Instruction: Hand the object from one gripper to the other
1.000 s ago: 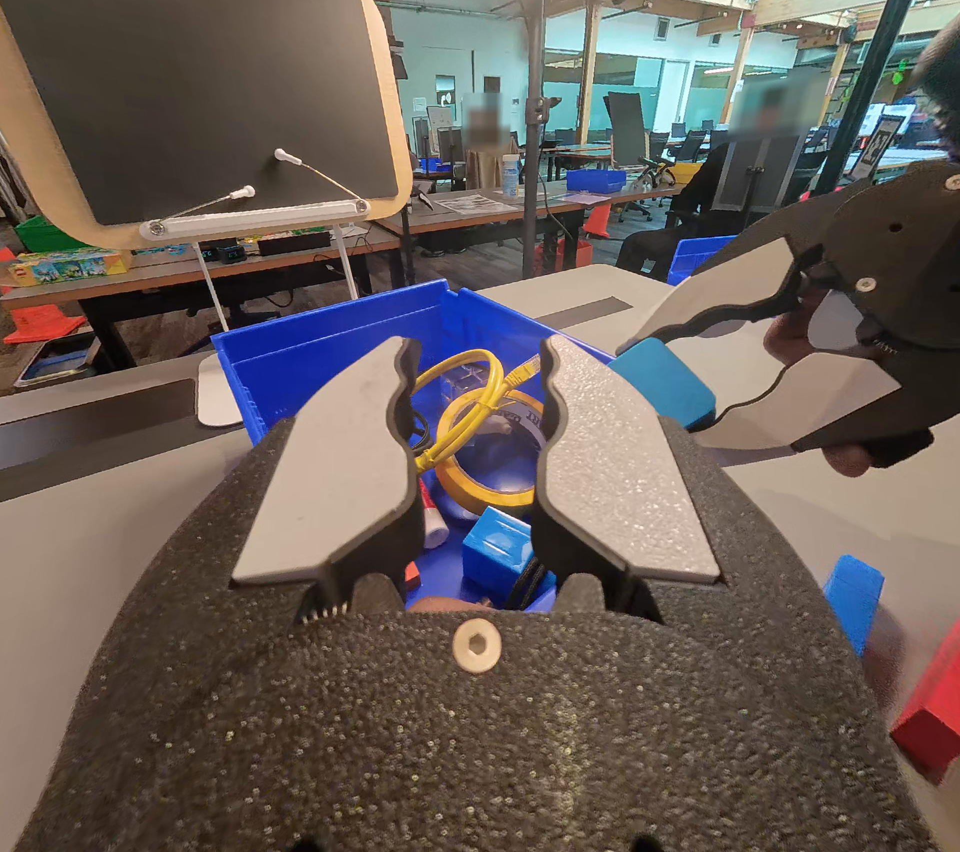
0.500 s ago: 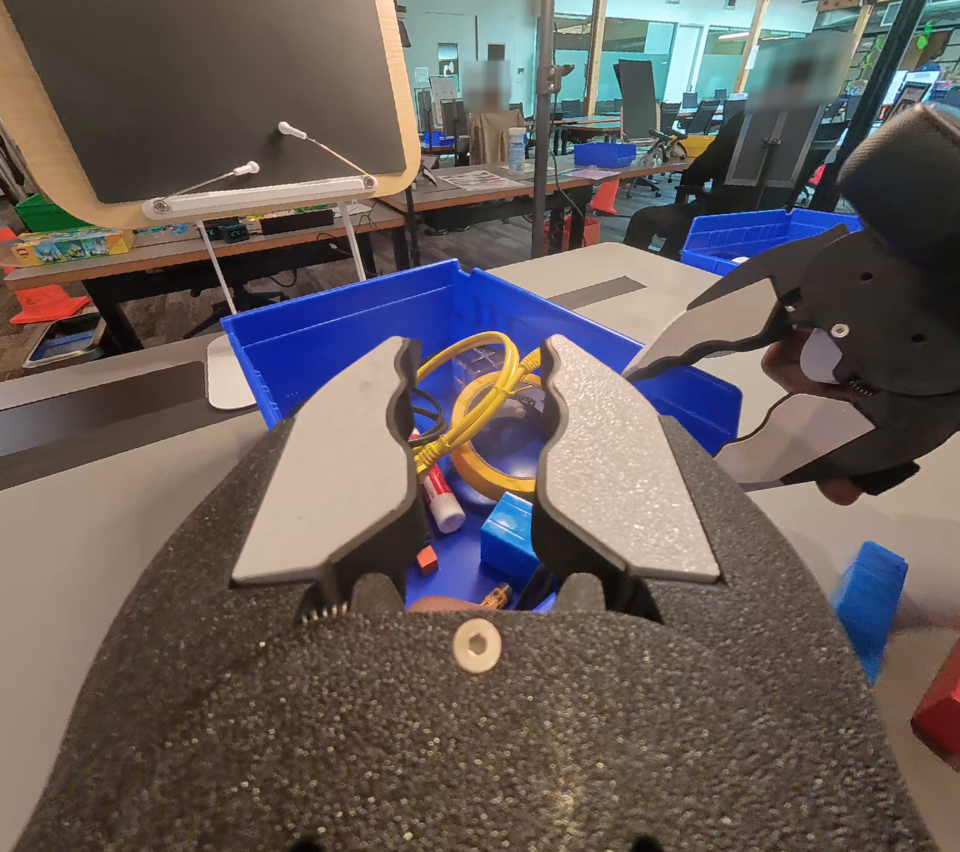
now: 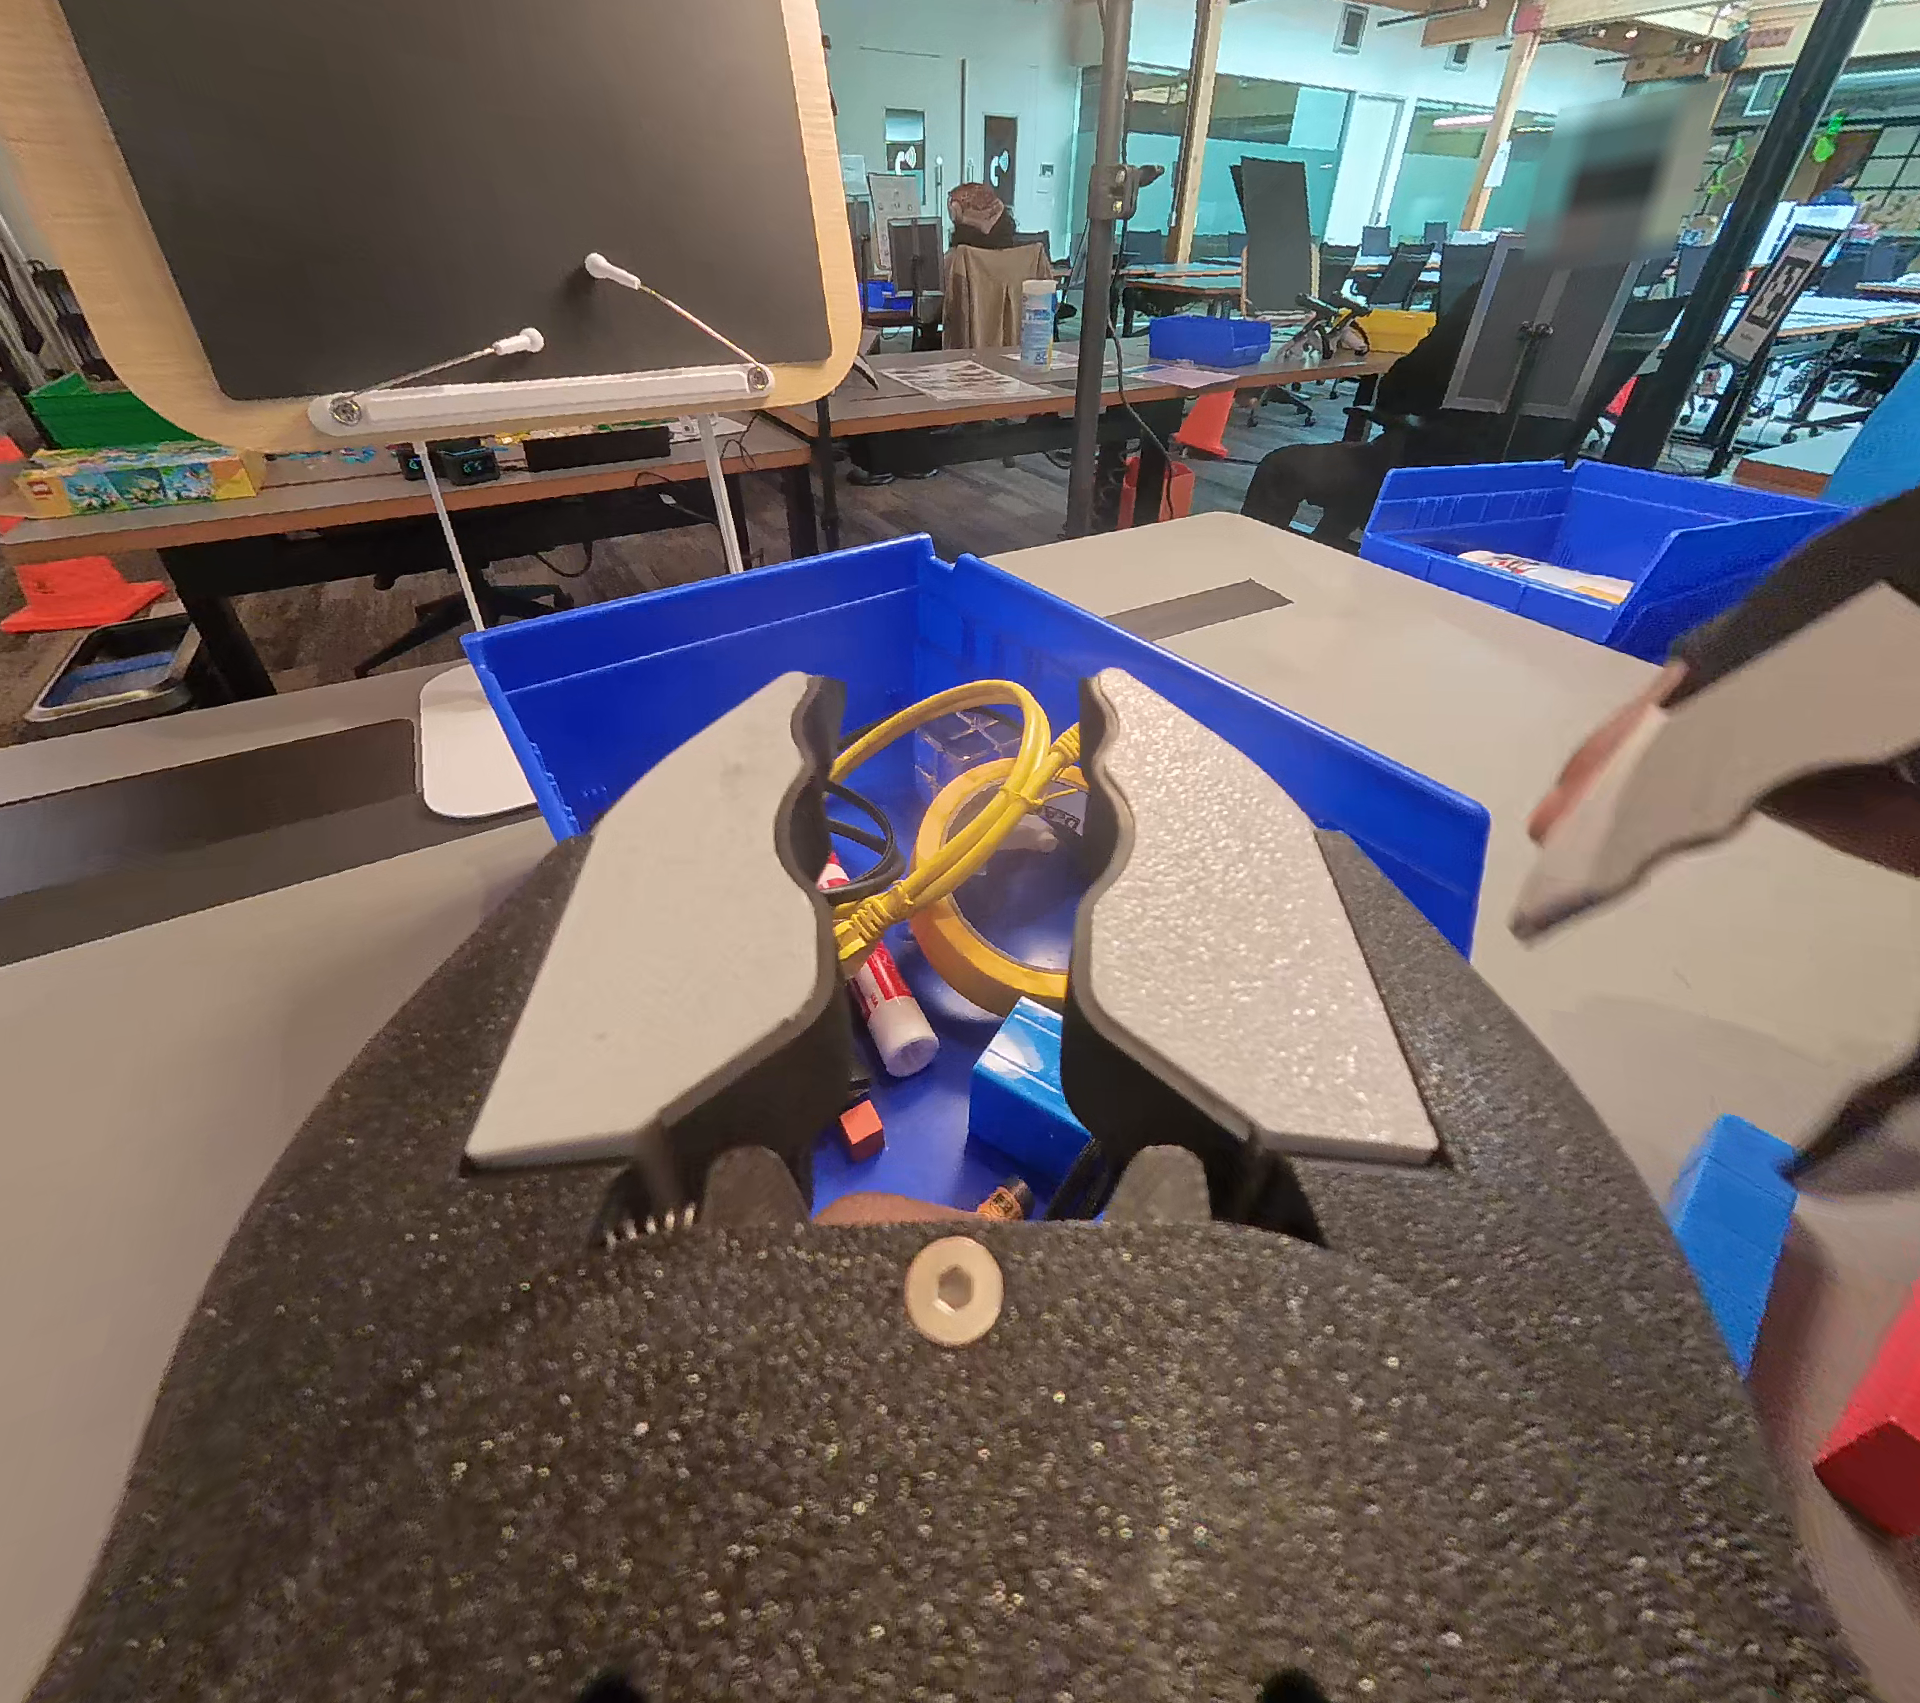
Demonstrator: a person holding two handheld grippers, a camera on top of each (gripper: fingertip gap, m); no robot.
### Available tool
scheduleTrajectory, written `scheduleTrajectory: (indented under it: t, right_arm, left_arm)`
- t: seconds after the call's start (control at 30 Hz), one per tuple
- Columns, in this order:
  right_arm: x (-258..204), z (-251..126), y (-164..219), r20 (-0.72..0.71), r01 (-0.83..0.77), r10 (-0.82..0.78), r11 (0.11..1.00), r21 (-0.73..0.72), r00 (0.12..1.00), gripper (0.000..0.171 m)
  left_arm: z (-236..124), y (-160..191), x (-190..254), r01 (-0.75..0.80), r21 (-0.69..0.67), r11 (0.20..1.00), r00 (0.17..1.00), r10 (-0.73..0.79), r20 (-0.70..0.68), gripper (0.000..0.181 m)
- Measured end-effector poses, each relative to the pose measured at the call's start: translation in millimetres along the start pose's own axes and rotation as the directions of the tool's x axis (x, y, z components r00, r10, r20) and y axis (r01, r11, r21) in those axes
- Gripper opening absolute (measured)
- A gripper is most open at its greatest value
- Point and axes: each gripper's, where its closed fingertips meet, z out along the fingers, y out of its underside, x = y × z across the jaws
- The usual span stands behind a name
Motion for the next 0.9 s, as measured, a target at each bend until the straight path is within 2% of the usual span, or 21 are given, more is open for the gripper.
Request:
scheduleTrajectory:
  t: [0.1,0.27,0.5,0.57,0.63,0.9]
  right_arm:
    - [-36.3,18.1,5.7,0.166,0.036,-0.027,0.998,-0.05,0.986,0.055]
    - [-64.2,47.8,22.4,0.282,0.038,0.007,0.987,-0.155,0.959,0.055]
    - [-65.7,68.9,36.8,0.26,-0.054,0.126,0.962,-0.269,0.957,0.048]
    - [-66.9,69.4,37.2,0.268,-0.079,0.155,0.959,-0.274,0.951,0.039]
    - [-65.1,69.7,38.2,0.258,-0.081,0.157,0.956,-0.283,0.953,0.023]
    - [-59.0,55.2,29.0,0.236,-0.045,0.107,0.966,-0.253,0.966,0.022]
  left_arm:
    - [-0.4,-0.7,-1.9,-0.01,0.009,1.0,1.0,0.01,0.011,0.046]
    - [-1.0,-1.8,-6.1,0.0,0.017,1.0,1.0,0.0,0.018,0.045]
    - [-0.4,0.1,-2.7,-0.025,0.012,1.0,1.0,0.025,0.012,0.044]
    - [-0.5,-0.1,-3.0,-0.021,0.013,1.0,1.0,0.021,0.012,0.044]
    - [-0.7,-0.2,-3.5,-0.015,0.014,1.0,1.0,0.015,0.011,0.043]
    - [-3.5,-6.2,0.8,-0.024,0.038,0.999,1.0,0.024,-0.001,0.042]
